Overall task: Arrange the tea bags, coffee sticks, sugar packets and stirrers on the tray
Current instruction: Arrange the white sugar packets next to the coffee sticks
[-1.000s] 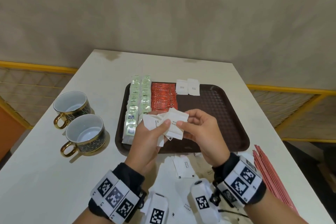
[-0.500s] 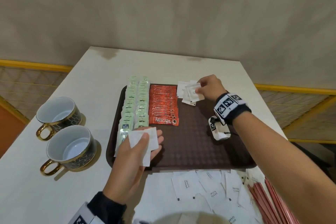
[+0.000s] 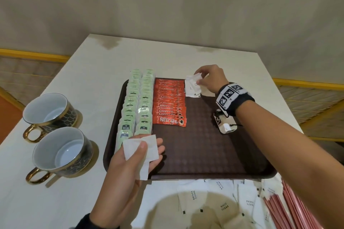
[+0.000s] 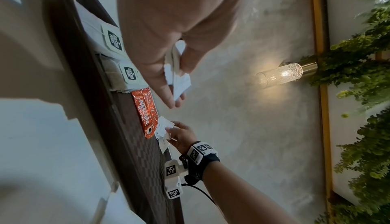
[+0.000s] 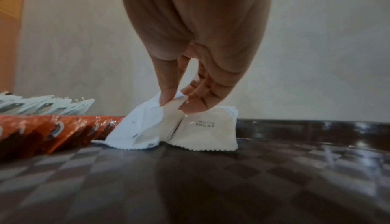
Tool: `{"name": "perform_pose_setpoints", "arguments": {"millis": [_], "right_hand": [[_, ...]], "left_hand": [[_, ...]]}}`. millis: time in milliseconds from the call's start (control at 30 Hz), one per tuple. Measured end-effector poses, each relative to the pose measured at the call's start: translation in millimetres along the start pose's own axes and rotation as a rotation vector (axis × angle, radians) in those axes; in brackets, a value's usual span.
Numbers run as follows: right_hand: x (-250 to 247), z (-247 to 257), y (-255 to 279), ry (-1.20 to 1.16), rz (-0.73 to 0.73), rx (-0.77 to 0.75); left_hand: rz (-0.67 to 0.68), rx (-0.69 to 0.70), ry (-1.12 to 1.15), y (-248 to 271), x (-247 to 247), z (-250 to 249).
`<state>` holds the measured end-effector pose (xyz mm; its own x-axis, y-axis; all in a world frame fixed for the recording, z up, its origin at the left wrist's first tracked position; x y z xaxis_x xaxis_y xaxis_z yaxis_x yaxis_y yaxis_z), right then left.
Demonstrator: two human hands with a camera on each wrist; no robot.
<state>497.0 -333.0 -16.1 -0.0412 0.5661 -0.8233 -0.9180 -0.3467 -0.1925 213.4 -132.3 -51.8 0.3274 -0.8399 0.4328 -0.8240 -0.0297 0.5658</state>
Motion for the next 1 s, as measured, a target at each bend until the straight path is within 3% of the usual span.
{"name": "perform_pose_setpoints", "arguments": {"millis": [167, 233, 433, 667, 1000], "right_hand": [[-20.5, -27.2, 9.4, -0.441, -0.139, 0.193], [-24.8, -41.2, 16.4, -0.508, -0.150, 0.275], [-19.8, -59.8, 38.4, -0.371, 0.004, 0.397], [-18.2, -65.9, 39.2, -0.256, -0.042, 0.466], [-25.8, -57.4, 33.3, 0.005, -0.010, 0.447]], "left_hand": [[-0.007, -0.012, 0.025, 1.0, 0.7, 0.3], [-0.004, -0.014, 0.026, 1.5, 1.1, -1.2], [0.021, -0.018, 0.020, 3.3, 5.4, -5.3], [-0.001, -0.034, 0.045, 4.5, -0.7, -4.9], [-0.003, -0.047, 0.043, 3.7, -1.9, -1.1]]}}
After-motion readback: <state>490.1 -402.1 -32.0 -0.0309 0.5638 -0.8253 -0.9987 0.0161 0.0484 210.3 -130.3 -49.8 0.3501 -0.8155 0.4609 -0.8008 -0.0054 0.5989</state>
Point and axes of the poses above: each hand's wrist, its own y-axis away from the middle knuckle, its own x-axis out of the palm, z = x × y, the point moved 10 cm from there along -y, towards the middle knuckle, and after that the axes turned 14 degrees about -x, right-handed, at the moved point
